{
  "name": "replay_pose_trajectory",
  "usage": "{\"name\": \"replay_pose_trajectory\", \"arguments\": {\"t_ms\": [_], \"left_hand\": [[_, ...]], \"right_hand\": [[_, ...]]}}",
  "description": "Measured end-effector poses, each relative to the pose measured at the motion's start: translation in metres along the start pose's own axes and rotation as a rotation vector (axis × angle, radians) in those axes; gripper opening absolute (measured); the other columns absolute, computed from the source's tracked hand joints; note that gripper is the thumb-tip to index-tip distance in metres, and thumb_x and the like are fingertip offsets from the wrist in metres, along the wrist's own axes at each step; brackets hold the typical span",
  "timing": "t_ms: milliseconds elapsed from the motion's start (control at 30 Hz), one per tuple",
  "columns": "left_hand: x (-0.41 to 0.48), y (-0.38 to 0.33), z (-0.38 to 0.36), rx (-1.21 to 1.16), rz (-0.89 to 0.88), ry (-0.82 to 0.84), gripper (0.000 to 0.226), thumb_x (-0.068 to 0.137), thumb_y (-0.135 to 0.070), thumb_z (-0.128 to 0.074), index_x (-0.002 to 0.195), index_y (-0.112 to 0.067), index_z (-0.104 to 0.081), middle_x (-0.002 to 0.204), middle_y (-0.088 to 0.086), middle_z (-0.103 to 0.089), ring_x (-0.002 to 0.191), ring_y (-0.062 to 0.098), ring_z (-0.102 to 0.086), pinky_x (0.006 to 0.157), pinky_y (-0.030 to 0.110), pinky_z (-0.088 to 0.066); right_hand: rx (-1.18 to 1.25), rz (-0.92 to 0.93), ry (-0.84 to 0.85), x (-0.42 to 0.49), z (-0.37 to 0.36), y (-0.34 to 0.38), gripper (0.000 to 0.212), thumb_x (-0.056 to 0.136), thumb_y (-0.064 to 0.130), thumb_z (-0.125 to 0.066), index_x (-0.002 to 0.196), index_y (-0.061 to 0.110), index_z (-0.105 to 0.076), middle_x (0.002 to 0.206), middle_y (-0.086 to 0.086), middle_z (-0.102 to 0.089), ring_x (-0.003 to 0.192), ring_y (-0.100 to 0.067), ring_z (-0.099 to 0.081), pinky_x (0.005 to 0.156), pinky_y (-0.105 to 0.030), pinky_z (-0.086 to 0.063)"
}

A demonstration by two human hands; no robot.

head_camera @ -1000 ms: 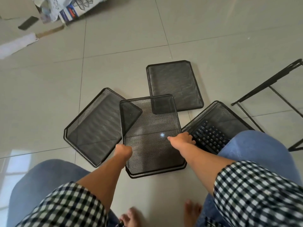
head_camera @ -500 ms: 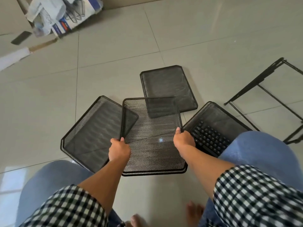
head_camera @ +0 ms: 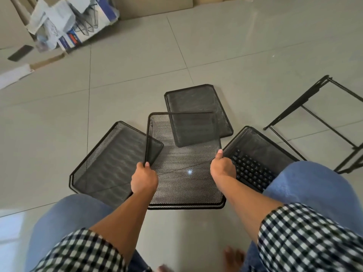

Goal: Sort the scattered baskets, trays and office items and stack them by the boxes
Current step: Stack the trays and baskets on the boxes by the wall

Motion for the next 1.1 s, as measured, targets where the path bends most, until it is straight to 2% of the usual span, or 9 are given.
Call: {"name": "replay_pose_trajectory", "arguments": {"t_ms": [100, 233, 367, 467, 567, 633, 733, 833, 1100], "left_hand": [[0.002, -0.021, 0.020, -0.035, -0.014, -0.039, 0.036, 0.107, -0.037, -0.032, 0.115, -0.010, -0.054, 0.113, 0.019, -0.065, 0.106, 0.041, -0.058, 0.078, 0.040, -0.036], [-0.015, -0.055, 0.082, -0.062, -0.013, -0.051, 0.034, 0.107, -0.037, -0.035, 0.110, -0.010, -0.054, 0.118, 0.019, -0.063, 0.111, 0.042, -0.057, 0.079, 0.040, -0.034], [-0.063, -0.112, 0.176, -0.150, -0.020, -0.061, 0.032, 0.106, -0.039, -0.037, 0.107, -0.014, -0.057, 0.111, 0.017, -0.066, 0.104, 0.041, -0.059, 0.084, 0.043, -0.043], [-0.112, -0.157, 0.249, -0.241, -0.004, -0.043, 0.030, 0.104, -0.043, -0.040, 0.096, -0.019, -0.056, 0.096, 0.008, -0.064, 0.097, 0.038, -0.061, 0.085, 0.045, -0.049], [-0.160, -0.194, 0.308, -0.316, 0.030, 0.088, 0.029, 0.100, -0.044, -0.050, 0.080, -0.026, -0.060, 0.088, 0.004, -0.068, 0.090, 0.033, -0.066, 0.088, 0.050, -0.056], [-0.186, -0.219, 0.343, -0.329, 0.021, 0.201, 0.027, 0.099, -0.044, -0.054, 0.081, -0.026, -0.064, 0.090, 0.006, -0.071, 0.090, 0.033, -0.068, 0.088, 0.052, -0.056], [-0.221, -0.265, 0.388, -0.309, -0.097, 0.338, 0.029, 0.100, -0.044, -0.052, 0.101, -0.020, -0.069, 0.095, 0.008, -0.074, 0.091, 0.035, -0.071, 0.087, 0.054, -0.056], [-0.253, -0.313, 0.425, -0.295, -0.240, 0.373, 0.024, 0.102, -0.037, -0.052, 0.091, -0.021, -0.065, 0.076, -0.002, -0.075, 0.070, 0.027, -0.075, 0.075, 0.048, -0.061], [-0.329, -0.394, 0.458, -0.166, -0.531, 0.387, 0.027, 0.104, -0.032, -0.049, 0.102, -0.012, -0.067, 0.095, 0.010, -0.069, 0.095, 0.036, -0.065, 0.087, 0.044, -0.053]], "right_hand": [[0.032, 0.046, -0.028, -0.004, 0.018, 0.019, 0.080, 0.106, 0.058, -0.015, 0.111, -0.001, -0.069, 0.119, -0.022, -0.068, 0.110, -0.039, -0.063, 0.077, -0.038, -0.038], [0.053, 0.165, 0.020, -0.038, 0.073, 0.064, 0.070, 0.108, 0.053, -0.021, 0.124, 0.002, -0.066, 0.130, -0.022, -0.064, 0.121, -0.040, -0.058, 0.095, -0.042, -0.044], [0.105, 0.157, 0.136, -0.102, 0.158, 0.093, 0.065, 0.107, 0.054, -0.024, 0.123, 0.007, -0.067, 0.132, -0.017, -0.063, 0.122, -0.038, -0.057, 0.101, -0.043, -0.044], [0.135, 0.117, 0.084, -0.163, 0.237, 0.105, 0.071, 0.105, 0.060, -0.024, 0.111, 0.006, -0.068, 0.124, -0.019, -0.066, 0.116, -0.038, -0.059, 0.094, -0.043, -0.045], [0.145, 0.082, -0.101, -0.230, 0.333, 0.116, 0.071, 0.105, 0.060, -0.027, 0.090, 0.004, -0.070, 0.108, -0.023, -0.071, 0.101, -0.040, -0.064, 0.076, -0.039, -0.040], [0.162, 0.027, -0.166, -0.274, 0.382, 0.116, 0.073, 0.105, 0.058, -0.028, 0.092, 0.001, -0.072, 0.104, -0.023, -0.071, 0.098, -0.041, -0.065, 0.071, -0.036, -0.035], [0.228, -0.078, -0.210, -0.333, 0.437, 0.105, 0.075, 0.106, 0.057, -0.025, 0.095, 0.000, -0.073, 0.103, -0.023, -0.072, 0.096, -0.039, -0.065, 0.071, -0.037, -0.039], [0.277, -0.153, -0.266, -0.372, 0.477, 0.094, 0.075, 0.106, 0.055, -0.026, 0.101, -0.003, -0.073, 0.107, -0.025, -0.071, 0.099, -0.040, -0.065, 0.073, -0.036, -0.039], [0.445, -0.249, -0.445, -0.441, 0.565, 0.052, 0.062, 0.105, 0.056, -0.034, 0.086, 0.008, -0.068, 0.089, -0.013, -0.069, 0.084, -0.034, -0.063, 0.073, -0.040, -0.047]]}}
Point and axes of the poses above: each hand's wrist, its own x-axis towards the middle knuckle, its own z-axis out of the back of the hand, y = z × x, the point moved 10 cm from there along x, towards the middle knuckle
